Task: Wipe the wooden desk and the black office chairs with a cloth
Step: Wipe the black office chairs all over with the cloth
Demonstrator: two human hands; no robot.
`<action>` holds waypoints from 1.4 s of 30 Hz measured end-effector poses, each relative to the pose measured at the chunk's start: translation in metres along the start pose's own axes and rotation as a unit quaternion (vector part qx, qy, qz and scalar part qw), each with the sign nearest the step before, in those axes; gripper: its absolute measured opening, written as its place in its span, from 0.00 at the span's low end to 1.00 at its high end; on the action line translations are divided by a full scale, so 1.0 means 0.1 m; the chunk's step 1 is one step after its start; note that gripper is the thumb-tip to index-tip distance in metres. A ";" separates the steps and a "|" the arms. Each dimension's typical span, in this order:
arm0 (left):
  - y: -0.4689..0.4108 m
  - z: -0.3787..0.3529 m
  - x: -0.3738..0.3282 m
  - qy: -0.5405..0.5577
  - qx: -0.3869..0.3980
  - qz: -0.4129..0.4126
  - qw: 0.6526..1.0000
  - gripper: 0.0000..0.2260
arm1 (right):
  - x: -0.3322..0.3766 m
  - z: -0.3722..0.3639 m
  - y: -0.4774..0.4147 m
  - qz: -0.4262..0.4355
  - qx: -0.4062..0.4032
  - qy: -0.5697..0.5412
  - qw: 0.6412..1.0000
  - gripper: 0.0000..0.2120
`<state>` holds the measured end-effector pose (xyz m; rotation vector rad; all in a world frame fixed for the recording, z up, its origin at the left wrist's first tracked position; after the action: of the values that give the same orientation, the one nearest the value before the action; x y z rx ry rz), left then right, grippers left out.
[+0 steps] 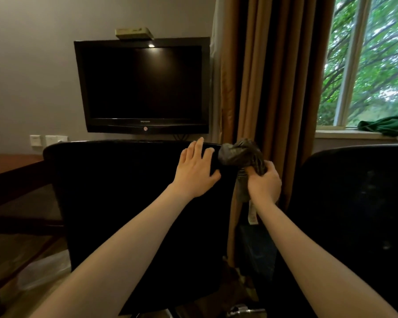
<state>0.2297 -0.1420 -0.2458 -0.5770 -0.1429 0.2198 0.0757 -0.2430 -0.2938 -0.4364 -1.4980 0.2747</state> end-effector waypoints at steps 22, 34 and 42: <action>-0.07 0.16 0.40 0.028 0.098 0.058 0.993 0.33 | 0.26 -0.15 -0.30 -0.036 0.006 0.059 0.998 0.12; 0.13 0.24 0.66 0.010 0.072 0.066 0.995 0.32 | 0.42 -0.31 -0.09 -0.008 0.048 0.071 0.996 0.17; 0.25 0.29 0.27 -0.013 0.014 0.058 0.998 0.33 | 0.60 0.00 0.06 0.080 0.061 0.089 0.991 0.12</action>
<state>0.2461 -0.0996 -0.2340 -0.5557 -0.1312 0.3422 0.0800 -0.2109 -0.2426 -0.4708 -1.2664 0.4399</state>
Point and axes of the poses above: each hand's wrist, its own y-axis away from the middle knuckle, its own z-axis out of the back of the hand, x = y × z, the point moved 8 cm from there along -y, towards the middle knuckle, and after that the axes turned 7 degrees about -y, right-handed, at the moved point
